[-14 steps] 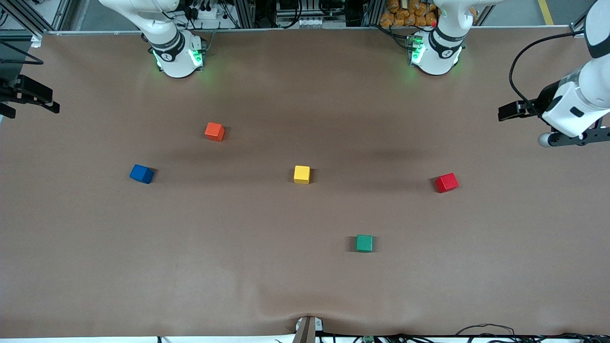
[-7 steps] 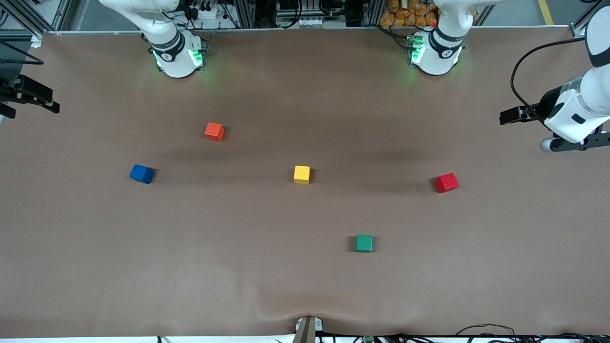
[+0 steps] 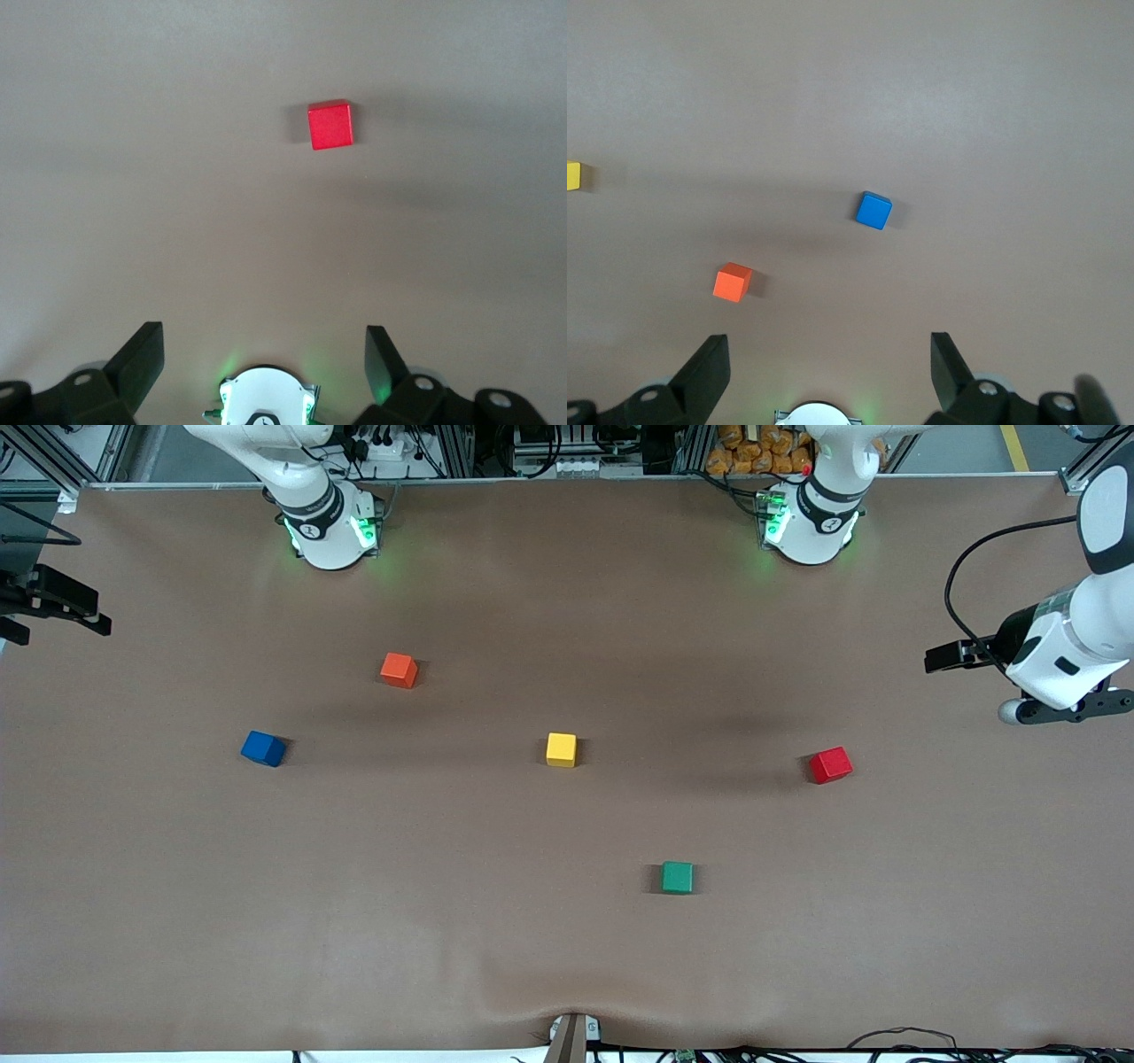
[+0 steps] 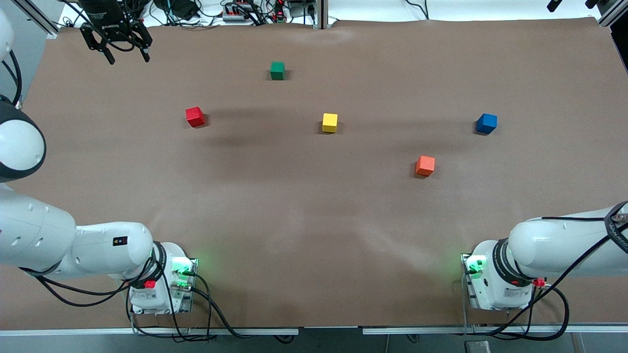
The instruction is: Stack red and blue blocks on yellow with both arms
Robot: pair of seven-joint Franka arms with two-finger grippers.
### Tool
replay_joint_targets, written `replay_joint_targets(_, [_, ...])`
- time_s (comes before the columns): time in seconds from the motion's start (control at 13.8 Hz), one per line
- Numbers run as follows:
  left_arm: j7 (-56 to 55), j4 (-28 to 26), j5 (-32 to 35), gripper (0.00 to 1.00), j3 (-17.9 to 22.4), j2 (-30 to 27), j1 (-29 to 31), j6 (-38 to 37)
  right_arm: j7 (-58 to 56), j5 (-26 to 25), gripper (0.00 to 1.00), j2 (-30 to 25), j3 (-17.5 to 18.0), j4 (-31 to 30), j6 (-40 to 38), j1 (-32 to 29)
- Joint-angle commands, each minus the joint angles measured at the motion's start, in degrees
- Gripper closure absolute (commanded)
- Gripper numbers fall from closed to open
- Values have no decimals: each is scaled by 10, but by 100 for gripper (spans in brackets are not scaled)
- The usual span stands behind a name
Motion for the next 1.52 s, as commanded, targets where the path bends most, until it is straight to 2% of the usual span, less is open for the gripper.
replay_joint_targets(0.0, [4, 5, -3, 0, -3, 9, 2, 11, 7, 5, 0, 3, 6, 8, -8, -6])
replay_joint_targets(1.23, [1, 4, -5, 0, -15, 32, -2, 12, 7, 10, 0, 4, 5, 7, -8, -8])
replay_joint_targets(1.45, [-1, 3, -6, 0, -15, 52, -2, 12, 7, 10, 0, 4, 5, 6, -9, -8])
